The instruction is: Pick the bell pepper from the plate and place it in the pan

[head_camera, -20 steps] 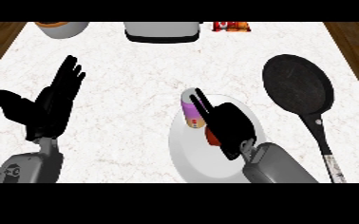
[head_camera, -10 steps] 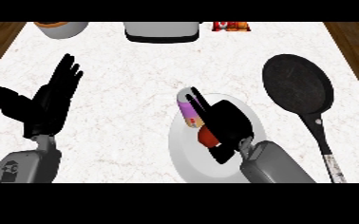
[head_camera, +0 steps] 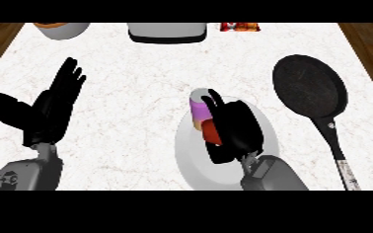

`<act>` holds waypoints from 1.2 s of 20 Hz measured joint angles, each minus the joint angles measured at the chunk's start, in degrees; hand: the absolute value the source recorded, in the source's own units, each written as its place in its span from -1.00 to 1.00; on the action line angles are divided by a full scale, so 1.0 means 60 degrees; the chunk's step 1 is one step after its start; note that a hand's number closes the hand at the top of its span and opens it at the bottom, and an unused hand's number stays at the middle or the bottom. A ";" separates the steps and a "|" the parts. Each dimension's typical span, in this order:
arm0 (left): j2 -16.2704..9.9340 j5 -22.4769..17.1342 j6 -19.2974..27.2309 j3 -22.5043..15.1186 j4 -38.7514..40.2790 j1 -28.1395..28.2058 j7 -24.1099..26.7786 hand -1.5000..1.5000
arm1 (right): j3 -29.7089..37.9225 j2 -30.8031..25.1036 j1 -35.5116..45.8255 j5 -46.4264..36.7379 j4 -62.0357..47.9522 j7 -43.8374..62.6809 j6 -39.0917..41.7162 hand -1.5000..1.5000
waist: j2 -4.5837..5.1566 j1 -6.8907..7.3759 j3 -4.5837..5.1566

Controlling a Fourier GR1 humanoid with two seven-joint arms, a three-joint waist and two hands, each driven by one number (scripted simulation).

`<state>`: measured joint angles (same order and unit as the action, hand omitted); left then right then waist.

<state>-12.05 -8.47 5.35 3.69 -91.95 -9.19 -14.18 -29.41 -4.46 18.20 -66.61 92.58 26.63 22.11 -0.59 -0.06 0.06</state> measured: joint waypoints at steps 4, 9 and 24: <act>-0.0039 0.0011 -0.0024 0.0076 0.0085 -0.0049 -0.0003 0.00 | -0.0068 0.0280 0.0159 -0.0925 0.0981 0.1217 -0.0153 1.00 | 0.0028 -0.0056 -0.0003; -0.0017 -0.0010 -0.0091 0.0125 0.0199 -0.0122 0.0046 0.00 | -0.0157 0.0492 0.0890 -0.1887 0.2316 0.2163 0.0357 1.00 | 0.0050 -0.0045 -0.0004; 0.0129 0.0093 -0.0236 0.0223 0.0166 -0.0021 0.0158 0.00 | 0.3445 -0.0172 0.1981 -0.1147 0.3261 0.1585 0.0694 1.00 | 0.0104 0.0015 -0.0013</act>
<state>-11.27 -7.91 3.94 5.03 -90.95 -9.31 -13.23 -8.74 -5.49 30.09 -73.49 112.15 36.14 26.28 0.04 0.04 -0.02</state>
